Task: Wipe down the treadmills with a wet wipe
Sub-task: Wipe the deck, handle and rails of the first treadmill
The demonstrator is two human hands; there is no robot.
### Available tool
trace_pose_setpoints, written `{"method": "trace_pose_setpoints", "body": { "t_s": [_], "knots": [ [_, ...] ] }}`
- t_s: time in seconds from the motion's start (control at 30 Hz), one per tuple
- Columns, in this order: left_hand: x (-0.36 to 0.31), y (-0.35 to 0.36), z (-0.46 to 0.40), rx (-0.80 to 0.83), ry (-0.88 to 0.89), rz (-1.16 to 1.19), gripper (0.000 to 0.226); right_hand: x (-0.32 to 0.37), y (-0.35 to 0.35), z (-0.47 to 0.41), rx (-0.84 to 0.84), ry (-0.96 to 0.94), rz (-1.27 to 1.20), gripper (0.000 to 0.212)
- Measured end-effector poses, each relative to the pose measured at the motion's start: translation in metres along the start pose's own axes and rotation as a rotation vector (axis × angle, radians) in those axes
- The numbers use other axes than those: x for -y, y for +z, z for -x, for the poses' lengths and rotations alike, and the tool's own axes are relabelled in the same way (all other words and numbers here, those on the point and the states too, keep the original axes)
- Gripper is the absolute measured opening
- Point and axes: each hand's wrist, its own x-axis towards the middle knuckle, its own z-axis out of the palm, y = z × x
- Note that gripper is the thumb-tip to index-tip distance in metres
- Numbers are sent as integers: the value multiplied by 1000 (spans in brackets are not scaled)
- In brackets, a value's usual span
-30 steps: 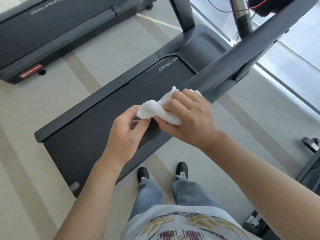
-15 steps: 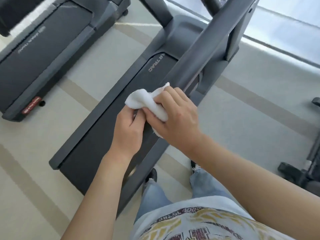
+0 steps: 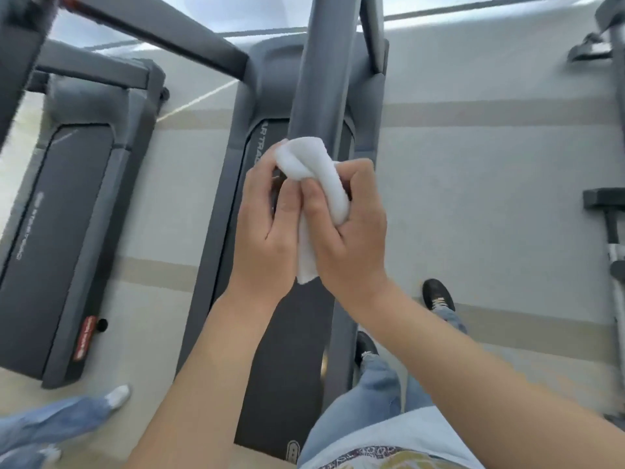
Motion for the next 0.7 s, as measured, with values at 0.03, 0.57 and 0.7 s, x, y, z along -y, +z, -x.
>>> {"method": "trace_pose_setpoints", "body": {
  "t_s": [0.03, 0.57, 0.7],
  "knots": [
    [2, 6, -1, -17, 20, 1, 44, -2, 0, 7, -4, 29, -33, 13],
    [27, 22, -5, -156, 182, 21, 47, -6, 2, 1, -18, 121, -165, 8],
    [25, 22, -5, -148, 206, -12, 45, -11, 6, -45, -51, 139, -109, 10]
  ]
}}
